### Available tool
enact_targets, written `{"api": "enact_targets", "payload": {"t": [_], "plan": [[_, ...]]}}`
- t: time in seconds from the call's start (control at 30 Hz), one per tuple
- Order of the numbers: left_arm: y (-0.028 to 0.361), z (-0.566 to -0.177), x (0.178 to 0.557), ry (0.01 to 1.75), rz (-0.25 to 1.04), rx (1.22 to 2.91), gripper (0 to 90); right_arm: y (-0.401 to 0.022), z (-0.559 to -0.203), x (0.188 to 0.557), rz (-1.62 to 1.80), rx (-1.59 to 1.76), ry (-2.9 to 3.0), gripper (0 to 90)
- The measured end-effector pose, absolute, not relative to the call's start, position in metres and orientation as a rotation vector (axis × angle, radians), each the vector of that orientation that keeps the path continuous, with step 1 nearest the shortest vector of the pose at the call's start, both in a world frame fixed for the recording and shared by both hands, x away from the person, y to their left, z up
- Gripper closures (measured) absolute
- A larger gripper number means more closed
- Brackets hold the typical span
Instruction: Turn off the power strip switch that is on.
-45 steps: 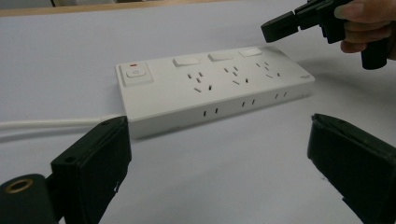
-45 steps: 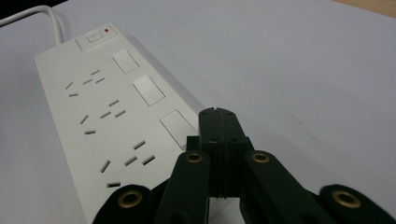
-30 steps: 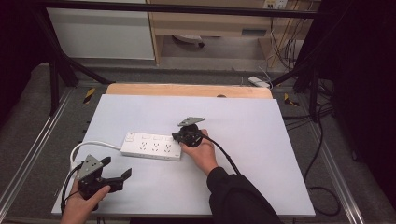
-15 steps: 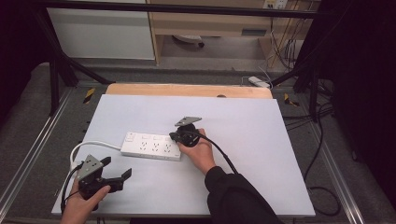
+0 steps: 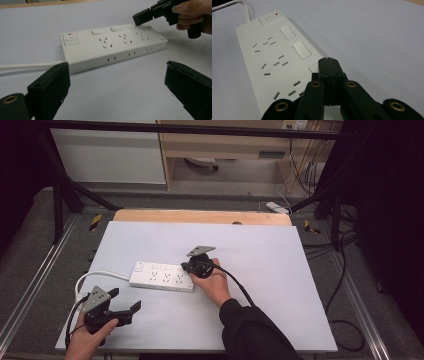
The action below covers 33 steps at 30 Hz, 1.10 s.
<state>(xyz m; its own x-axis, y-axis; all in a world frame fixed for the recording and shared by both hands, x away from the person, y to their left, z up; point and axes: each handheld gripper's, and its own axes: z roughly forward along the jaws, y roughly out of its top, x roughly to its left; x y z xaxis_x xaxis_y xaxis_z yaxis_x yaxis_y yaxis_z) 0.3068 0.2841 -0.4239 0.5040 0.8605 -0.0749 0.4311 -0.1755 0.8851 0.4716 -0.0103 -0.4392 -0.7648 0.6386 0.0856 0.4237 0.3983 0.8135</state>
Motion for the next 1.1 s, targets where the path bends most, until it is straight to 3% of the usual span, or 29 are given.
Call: {"api": "enact_targets", "payload": {"t": [1.1], "plan": [[0.2834,-0.4244,0.3067,1.082,0.565,1.805,6.4,-0.0113,-0.4432,0.4706,1.326,0.951,2.410,90.0]]}}
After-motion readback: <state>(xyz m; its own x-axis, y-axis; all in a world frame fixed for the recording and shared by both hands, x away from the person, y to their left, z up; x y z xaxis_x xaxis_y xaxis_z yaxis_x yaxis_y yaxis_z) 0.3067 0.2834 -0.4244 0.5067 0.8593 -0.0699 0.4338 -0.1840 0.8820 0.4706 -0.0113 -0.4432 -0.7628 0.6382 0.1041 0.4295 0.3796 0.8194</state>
